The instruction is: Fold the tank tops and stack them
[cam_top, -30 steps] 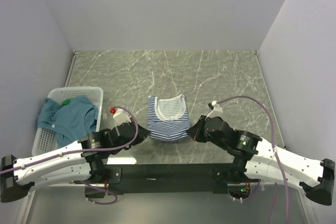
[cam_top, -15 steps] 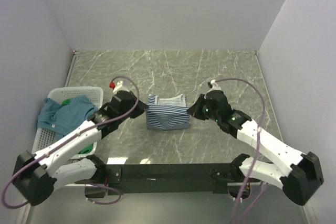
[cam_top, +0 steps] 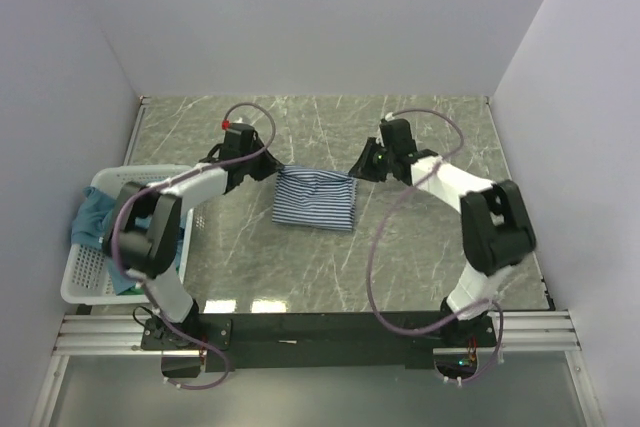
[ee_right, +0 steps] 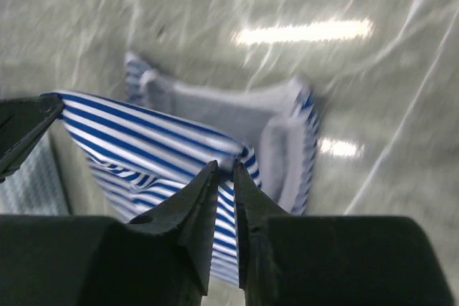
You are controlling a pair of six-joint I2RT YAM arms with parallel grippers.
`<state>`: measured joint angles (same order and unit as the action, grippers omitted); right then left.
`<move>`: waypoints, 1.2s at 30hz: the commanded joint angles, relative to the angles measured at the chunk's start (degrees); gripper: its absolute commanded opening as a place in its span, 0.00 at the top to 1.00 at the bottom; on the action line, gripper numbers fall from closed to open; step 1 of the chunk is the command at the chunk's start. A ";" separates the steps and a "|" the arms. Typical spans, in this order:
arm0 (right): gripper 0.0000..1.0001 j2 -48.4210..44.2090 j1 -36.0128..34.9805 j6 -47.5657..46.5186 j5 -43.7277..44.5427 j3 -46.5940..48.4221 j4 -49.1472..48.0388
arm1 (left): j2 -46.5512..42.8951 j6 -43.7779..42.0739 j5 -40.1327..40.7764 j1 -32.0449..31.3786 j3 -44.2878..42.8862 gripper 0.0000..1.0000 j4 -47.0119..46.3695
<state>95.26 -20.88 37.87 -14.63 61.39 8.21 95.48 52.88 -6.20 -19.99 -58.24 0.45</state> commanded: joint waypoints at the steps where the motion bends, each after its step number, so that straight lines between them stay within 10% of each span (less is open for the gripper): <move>1: 0.76 8.06 2.78 -3.32 -0.84 7.60 -0.04 | 6.79 -2.53 -4.33 3.20 -5.12 0.95 -8.34; 12: 0.67 12.50 5.15 -1.39 -0.13 11.66 -2.56 | 19.74 -3.93 -11.12 4.87 -21.57 0.98 -5.10; 19: 0.48 12.74 1.90 -6.39 1.61 13.75 -3.29 | 21.15 -5.16 -10.15 4.87 -21.74 0.76 -4.50; 36: 0.42 20.75 -0.47 -15.28 5.32 20.62 0.23 | 27.47 -5.16 -9.80 4.87 -28.68 0.89 0.25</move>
<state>115.72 -21.23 24.62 -10.50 79.81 8.69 121.84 48.73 -15.27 -14.96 -83.94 0.34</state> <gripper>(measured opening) 0.579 0.120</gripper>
